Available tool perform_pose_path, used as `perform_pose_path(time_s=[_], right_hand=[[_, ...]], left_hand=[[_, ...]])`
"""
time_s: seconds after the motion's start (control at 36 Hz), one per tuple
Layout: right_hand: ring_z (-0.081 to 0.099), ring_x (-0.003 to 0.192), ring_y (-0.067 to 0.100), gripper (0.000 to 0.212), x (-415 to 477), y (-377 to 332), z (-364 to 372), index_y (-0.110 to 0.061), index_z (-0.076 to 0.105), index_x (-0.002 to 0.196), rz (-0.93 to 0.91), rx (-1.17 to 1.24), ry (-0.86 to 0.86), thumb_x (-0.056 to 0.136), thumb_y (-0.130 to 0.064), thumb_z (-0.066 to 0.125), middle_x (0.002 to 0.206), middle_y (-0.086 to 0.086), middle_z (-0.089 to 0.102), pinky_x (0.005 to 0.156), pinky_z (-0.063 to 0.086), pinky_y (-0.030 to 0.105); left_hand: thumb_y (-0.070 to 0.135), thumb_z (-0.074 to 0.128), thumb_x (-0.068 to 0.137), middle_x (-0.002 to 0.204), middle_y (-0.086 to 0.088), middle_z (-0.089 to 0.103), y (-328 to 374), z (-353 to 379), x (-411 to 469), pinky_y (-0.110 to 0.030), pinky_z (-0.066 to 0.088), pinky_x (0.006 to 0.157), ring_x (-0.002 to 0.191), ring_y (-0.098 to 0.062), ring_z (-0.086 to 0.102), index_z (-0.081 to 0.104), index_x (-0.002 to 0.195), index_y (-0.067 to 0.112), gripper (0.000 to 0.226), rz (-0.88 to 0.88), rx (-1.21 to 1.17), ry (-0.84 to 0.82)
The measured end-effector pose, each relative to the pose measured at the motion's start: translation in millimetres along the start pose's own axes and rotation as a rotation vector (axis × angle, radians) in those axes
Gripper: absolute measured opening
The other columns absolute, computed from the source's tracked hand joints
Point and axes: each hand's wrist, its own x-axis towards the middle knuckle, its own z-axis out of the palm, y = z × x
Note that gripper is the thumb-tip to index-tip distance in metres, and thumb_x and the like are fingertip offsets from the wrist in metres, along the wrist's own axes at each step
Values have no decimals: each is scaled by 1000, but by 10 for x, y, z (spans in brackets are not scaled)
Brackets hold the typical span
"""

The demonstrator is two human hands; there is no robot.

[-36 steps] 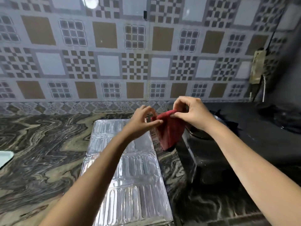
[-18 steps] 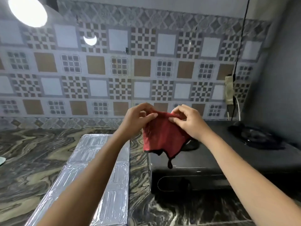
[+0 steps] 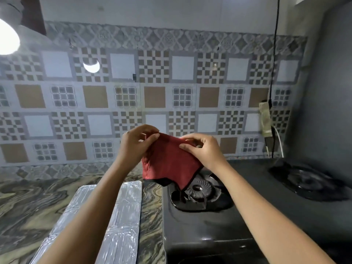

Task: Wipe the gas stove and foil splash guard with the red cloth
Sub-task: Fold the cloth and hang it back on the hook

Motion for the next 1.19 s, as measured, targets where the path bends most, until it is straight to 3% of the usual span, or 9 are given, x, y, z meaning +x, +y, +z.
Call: perform_pose_path(time_s=[0.19,0.31,0.39,0.56,0.75,0.89,1.0,1.11,1.19], right_hand=[[66,81,14,13,754,472,338,-19,74,92,-33,-78,29,79,-19,71,88,-3,73,70,50,17],[60,73,-4,14,1247,647,450,-19,74,93,-50,-145,46,80,-19,70,88,-10,70,69,43,6],[55,69,-13,15,1580,708,521,-16,74,94,-80,-173,47,80,-19,69,87,-10,69,66,39,2],[58,75,5,14,2272,625,646,-17,73,95,-184,-200,74,83,-16,66,90,-4,70,71,43,9],[59,82,7,14,3051,375,720,-15,72,96,-300,-198,63,85,-16,63,94,0,71,71,39,3],[61,88,9,14,3550,307,794,-17,72,96,-318,-195,27,86,-17,62,97,-2,72,74,40,8],[61,86,11,12,3837,349,899,-21,72,92,-315,-216,6,85,-18,62,93,-4,71,79,48,25],[62,87,15,11,4056,459,1066,-23,68,93,-327,-231,18,83,-20,65,95,-2,69,80,53,33],[61,79,16,9,4184,556,1183,-23,62,87,-333,-239,31,81,-21,68,84,-4,65,74,54,35]], left_hand=[[15,66,84,90,-1,68,-633,67,496,-28,49,72,78,-14,58,69,92,22,11,-86,-6,5],[19,65,85,85,8,66,-900,90,887,-32,50,74,81,-14,60,69,90,26,10,-113,27,18],[16,63,86,83,15,64,-1007,95,1156,-20,46,70,75,-4,56,68,90,22,9,-79,43,58],[6,56,88,82,14,63,-1024,25,1675,-2,39,65,74,1,54,67,93,17,16,17,113,93],[3,50,90,89,8,64,-957,-203,2292,-26,49,78,89,-17,60,60,91,26,25,48,125,53],[-1,47,90,95,14,62,-990,-346,2630,-21,50,78,94,-11,59,54,88,40,42,16,76,23],[0,48,89,98,12,62,-1129,-424,2859,-26,50,84,96,-17,59,57,85,43,43,3,185,30],[2,47,89,100,4,61,-1298,-459,3059,-16,45,70,84,-11,55,69,89,22,30,-19,330,53],[3,49,88,101,3,58,-1445,-475,3183,-17,46,76,88,-12,54,70,97,15,26,-18,413,74]])
